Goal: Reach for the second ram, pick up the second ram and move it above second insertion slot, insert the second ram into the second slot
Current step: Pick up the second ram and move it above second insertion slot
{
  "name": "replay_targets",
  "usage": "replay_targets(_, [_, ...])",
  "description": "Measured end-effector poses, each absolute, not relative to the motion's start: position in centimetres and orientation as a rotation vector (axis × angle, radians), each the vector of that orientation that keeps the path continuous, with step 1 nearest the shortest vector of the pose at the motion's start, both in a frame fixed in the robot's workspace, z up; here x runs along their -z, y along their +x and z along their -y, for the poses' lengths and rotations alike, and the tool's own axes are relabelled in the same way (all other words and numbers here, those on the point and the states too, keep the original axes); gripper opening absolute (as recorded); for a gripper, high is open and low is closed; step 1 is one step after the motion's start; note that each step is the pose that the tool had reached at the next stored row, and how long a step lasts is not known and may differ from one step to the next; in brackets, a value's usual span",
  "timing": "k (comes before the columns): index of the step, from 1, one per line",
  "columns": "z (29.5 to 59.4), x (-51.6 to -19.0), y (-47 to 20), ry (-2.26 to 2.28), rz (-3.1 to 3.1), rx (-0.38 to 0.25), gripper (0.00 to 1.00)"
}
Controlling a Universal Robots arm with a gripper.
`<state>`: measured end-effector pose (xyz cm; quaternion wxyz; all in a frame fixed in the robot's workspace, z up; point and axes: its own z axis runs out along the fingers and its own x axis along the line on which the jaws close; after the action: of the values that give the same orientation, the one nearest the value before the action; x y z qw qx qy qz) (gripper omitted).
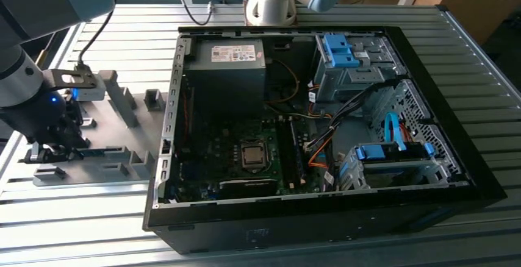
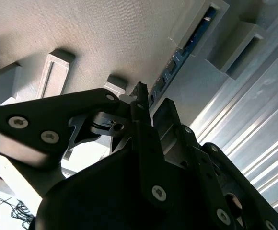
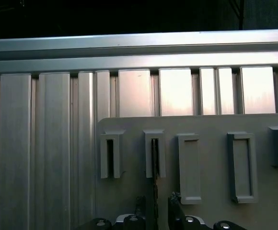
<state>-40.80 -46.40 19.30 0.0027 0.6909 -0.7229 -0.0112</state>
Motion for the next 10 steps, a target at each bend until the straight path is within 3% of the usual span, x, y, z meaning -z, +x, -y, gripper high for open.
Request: replay_targets(10, [46.37, -19.31, -40.80, 2.167, 2.267, 0.035, 0.31])
